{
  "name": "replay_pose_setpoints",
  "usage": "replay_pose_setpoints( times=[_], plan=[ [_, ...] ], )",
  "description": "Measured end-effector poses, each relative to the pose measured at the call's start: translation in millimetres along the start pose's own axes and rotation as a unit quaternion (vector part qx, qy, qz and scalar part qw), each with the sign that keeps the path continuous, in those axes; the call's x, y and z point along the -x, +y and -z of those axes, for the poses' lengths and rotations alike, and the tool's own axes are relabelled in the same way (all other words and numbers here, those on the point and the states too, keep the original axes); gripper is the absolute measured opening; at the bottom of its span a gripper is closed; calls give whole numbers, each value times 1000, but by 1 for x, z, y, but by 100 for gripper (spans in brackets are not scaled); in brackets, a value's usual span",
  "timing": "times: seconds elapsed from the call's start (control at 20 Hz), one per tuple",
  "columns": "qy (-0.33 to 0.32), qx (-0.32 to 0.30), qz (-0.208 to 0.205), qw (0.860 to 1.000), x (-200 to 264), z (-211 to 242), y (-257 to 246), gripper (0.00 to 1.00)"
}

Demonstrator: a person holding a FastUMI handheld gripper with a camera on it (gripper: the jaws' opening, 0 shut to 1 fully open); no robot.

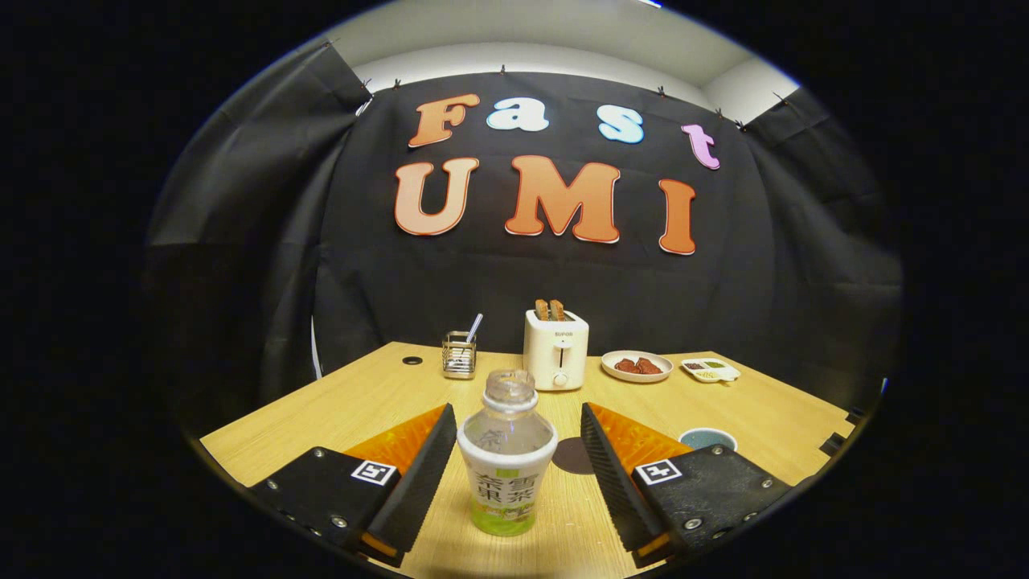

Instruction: Take the bottle from table, then pour the juice into the cup, finally place the bottle on the coaster

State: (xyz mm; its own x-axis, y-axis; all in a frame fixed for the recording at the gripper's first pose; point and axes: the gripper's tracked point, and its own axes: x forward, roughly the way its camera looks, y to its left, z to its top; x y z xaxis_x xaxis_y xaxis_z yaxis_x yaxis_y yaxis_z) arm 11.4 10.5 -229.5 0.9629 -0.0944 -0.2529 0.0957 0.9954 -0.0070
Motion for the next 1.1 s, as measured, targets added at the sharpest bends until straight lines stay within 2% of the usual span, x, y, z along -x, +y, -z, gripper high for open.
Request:
replay_pose_setpoints(
  times=[0.3,0.45,0.55,0.7,0.85,1.1],
  plan=[
    [31,-9,-8,999,-19,44,5,87],
    [45,-6,-23,999,-26,64,14,78],
    [47,0,-22,999,-30,71,14,69],
    [42,-14,-24,999,-29,70,16,69],
    [52,-20,-31,998,-28,70,18,63],
    [57,-122,-76,988,-30,62,27,58]
  ],
)
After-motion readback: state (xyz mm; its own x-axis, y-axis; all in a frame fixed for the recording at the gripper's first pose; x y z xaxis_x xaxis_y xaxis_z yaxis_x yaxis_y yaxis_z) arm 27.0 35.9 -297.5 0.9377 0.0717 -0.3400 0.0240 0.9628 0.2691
